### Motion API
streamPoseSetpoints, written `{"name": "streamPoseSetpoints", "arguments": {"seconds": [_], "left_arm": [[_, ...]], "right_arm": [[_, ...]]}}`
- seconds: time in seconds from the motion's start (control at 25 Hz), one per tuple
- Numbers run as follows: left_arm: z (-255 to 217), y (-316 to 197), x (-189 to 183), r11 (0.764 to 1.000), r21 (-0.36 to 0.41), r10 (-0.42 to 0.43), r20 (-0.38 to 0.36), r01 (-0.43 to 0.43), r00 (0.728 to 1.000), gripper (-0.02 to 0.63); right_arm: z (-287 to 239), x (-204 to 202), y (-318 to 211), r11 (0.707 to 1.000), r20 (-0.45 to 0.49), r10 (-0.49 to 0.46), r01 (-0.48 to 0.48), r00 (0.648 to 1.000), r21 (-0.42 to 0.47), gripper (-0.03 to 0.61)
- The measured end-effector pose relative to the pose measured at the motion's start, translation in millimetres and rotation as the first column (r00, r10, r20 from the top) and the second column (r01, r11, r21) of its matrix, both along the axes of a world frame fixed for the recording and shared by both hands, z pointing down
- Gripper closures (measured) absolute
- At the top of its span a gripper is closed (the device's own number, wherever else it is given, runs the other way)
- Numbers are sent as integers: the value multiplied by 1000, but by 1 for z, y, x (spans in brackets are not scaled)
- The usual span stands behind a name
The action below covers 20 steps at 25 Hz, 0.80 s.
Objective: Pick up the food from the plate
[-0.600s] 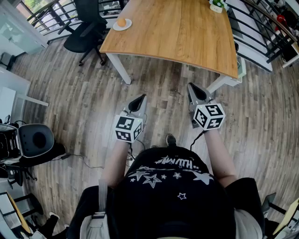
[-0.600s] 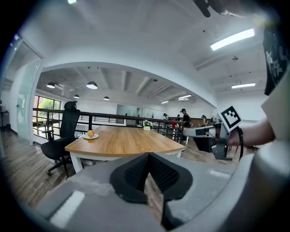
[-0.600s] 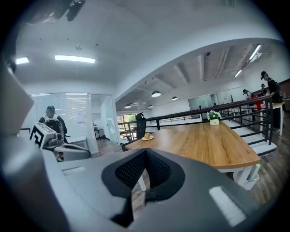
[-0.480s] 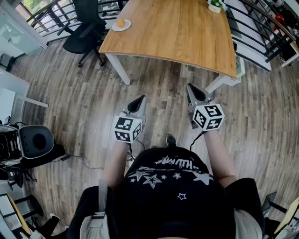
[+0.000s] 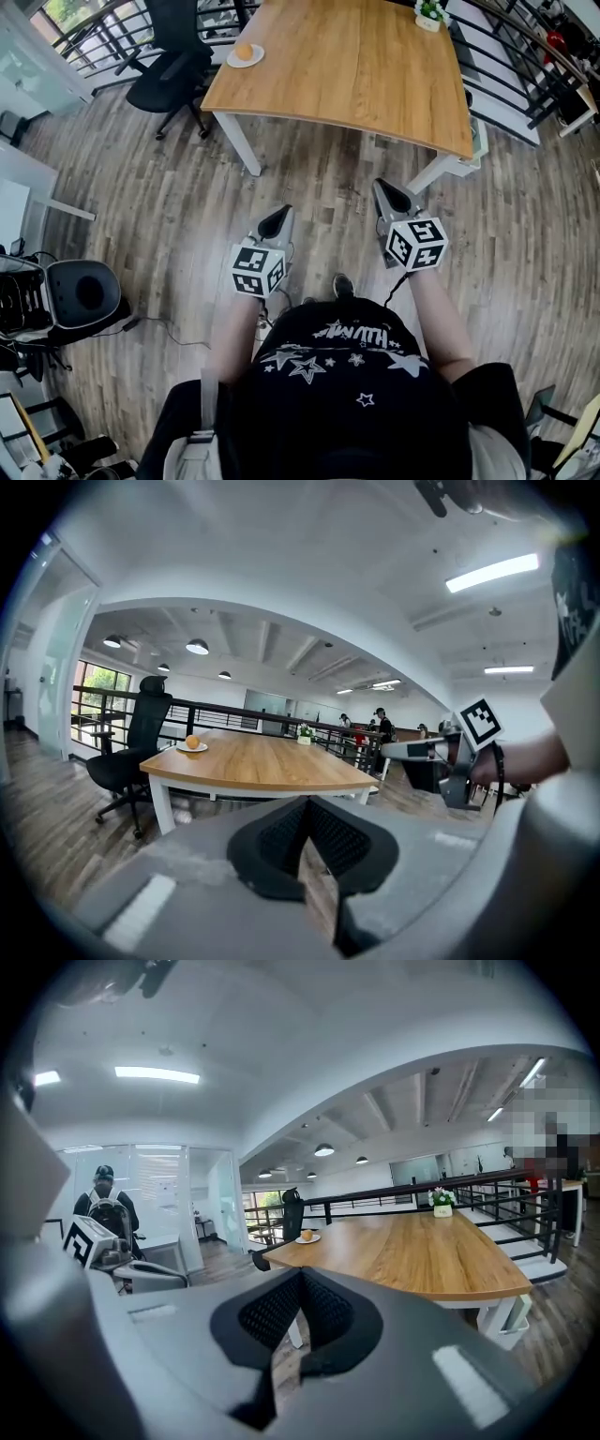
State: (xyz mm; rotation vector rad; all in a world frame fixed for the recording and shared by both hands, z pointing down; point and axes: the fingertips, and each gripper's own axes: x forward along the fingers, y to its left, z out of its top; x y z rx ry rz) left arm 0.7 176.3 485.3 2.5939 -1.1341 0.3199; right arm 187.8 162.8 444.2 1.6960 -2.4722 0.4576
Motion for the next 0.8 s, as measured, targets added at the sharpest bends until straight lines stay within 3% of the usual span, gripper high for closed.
{"name": "streamPoseSetpoints", "arguments": {"seconds": [0.24,0.52,0.8], "left_arm": [[20,21,-32,999,-50,-13,-1,12,1000,612],[16,11,-71,999,-14,-40,19,41,999,612],[25,-18,-70,998,-22,-66,37,67,997,612]], "right_arm": [[15,-14,7,1000,5,12,-12,1000,-19,577],[29,-40,5,999,-13,-4,3,1000,-37,576],[41,-39,-45,999,18,-23,24,1000,-45,575]]}}
